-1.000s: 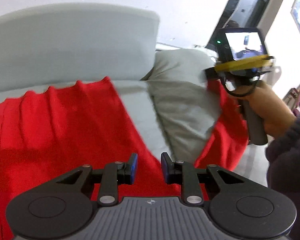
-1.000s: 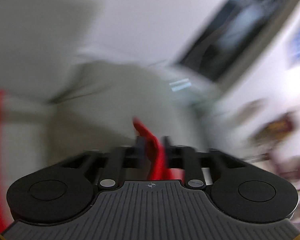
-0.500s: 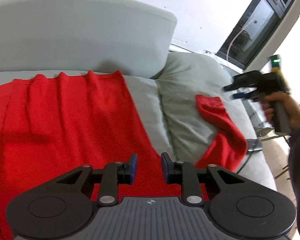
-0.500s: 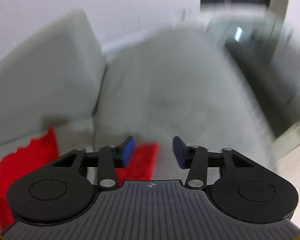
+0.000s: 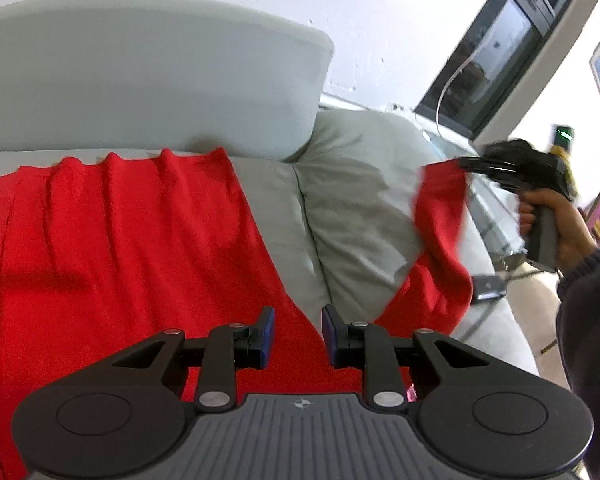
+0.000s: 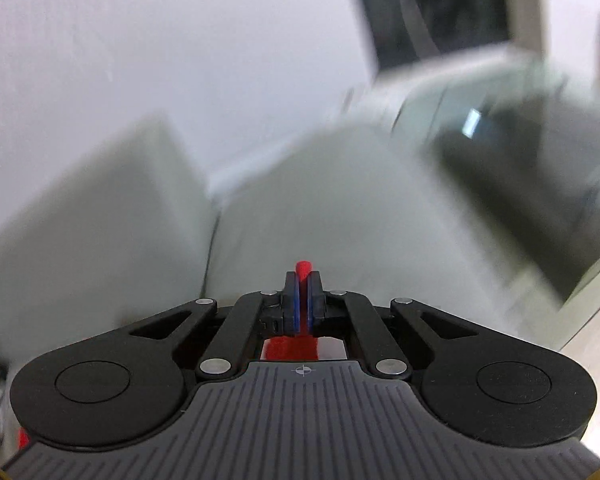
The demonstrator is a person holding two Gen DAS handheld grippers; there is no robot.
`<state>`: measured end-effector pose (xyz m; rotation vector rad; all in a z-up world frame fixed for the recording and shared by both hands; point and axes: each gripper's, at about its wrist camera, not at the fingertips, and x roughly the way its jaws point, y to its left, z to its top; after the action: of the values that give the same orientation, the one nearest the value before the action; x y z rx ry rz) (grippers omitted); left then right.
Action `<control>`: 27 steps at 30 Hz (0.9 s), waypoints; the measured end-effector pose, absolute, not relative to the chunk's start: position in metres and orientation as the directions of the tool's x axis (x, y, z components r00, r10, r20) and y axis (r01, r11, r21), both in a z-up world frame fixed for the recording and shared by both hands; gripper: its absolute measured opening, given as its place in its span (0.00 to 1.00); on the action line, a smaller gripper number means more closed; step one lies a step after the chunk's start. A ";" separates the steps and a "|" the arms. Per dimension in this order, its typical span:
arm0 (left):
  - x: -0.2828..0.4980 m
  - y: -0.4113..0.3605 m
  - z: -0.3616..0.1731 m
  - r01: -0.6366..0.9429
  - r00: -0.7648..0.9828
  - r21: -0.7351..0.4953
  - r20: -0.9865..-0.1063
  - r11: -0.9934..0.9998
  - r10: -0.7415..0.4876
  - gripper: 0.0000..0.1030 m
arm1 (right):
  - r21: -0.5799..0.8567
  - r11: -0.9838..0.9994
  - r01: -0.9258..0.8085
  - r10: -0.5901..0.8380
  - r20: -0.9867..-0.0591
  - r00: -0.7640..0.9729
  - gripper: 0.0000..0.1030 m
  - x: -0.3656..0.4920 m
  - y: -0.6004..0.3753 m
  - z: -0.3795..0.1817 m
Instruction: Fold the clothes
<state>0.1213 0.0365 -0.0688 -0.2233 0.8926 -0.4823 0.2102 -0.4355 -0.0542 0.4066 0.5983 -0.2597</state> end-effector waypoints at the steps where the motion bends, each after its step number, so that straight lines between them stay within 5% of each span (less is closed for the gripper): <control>1: 0.122 0.038 -0.069 0.300 0.532 -0.394 -0.687 0.869 -0.495 0.22 | 0.291 0.882 0.371 -0.160 -0.554 0.817 0.03 0.201 -0.443 -0.046; 6: 0.124 0.027 -0.077 0.281 0.501 -0.475 -0.669 0.834 -0.550 0.23 | 0.381 0.803 0.460 -0.246 -0.490 0.836 0.03 0.175 -0.484 -0.048; 11: 0.125 0.010 -0.096 0.273 0.449 -0.511 -0.682 0.815 -0.578 0.22 | 0.342 0.761 0.551 -0.291 -0.579 0.762 0.03 0.174 -0.507 -0.082; 15: 0.122 0.005 -0.104 0.266 0.425 -0.503 -0.705 0.823 -0.568 0.22 | 0.326 0.722 0.610 -0.267 -0.682 0.681 0.25 0.173 -0.517 -0.110; 18: 0.112 0.010 -0.096 0.285 0.431 -0.485 -0.705 0.827 -0.563 0.23 | 0.351 0.721 0.598 -0.264 -0.659 0.705 0.42 0.147 -0.512 -0.096; 23: 0.084 0.026 -0.071 0.292 0.498 -0.359 -0.734 0.887 -0.461 0.24 | 0.297 0.852 0.431 -0.163 -0.631 0.758 0.44 0.095 -0.441 -0.051; 27: 0.053 0.052 -0.051 0.249 0.569 -0.241 -0.748 0.938 -0.343 0.39 | 0.291 0.920 0.264 -0.023 -0.631 0.776 0.52 0.059 -0.363 -0.023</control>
<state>0.0532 0.0515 -0.0514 -0.1125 0.9012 -0.3484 0.0586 -0.3627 -0.0226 0.3795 0.6689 -0.1591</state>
